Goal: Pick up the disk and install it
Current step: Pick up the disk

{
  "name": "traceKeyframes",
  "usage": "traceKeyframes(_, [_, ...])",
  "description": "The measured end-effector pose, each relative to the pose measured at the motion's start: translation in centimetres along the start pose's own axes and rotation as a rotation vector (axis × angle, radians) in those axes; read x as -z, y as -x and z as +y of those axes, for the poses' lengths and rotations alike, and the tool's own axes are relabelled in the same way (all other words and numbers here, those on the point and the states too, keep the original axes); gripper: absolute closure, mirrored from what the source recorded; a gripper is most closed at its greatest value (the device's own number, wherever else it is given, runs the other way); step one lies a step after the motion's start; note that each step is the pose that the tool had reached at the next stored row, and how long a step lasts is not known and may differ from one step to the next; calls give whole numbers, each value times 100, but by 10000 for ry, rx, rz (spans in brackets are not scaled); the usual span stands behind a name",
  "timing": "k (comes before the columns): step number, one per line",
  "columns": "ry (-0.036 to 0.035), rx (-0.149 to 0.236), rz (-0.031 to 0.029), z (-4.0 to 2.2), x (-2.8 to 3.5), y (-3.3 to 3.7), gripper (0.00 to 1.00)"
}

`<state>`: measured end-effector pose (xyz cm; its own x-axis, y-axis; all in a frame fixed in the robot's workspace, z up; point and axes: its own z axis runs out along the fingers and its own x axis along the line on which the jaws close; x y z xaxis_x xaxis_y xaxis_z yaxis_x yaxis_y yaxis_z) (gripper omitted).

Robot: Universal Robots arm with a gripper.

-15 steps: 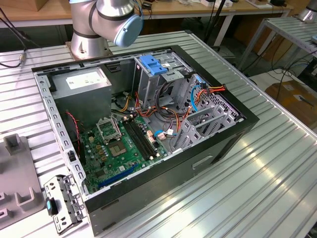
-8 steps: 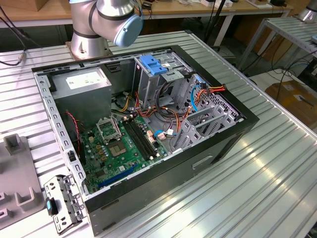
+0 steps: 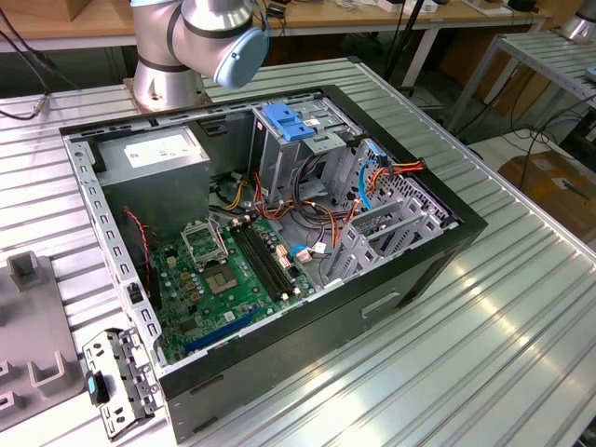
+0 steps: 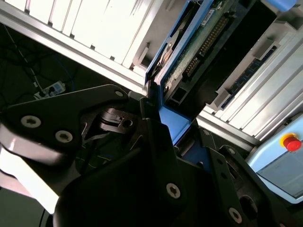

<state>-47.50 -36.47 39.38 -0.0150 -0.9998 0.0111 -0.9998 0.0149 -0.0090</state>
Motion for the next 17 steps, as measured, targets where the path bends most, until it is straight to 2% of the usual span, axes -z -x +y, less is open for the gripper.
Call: traceKeyframes(17, [1, 0, 0, -2, 171, -2, 63])
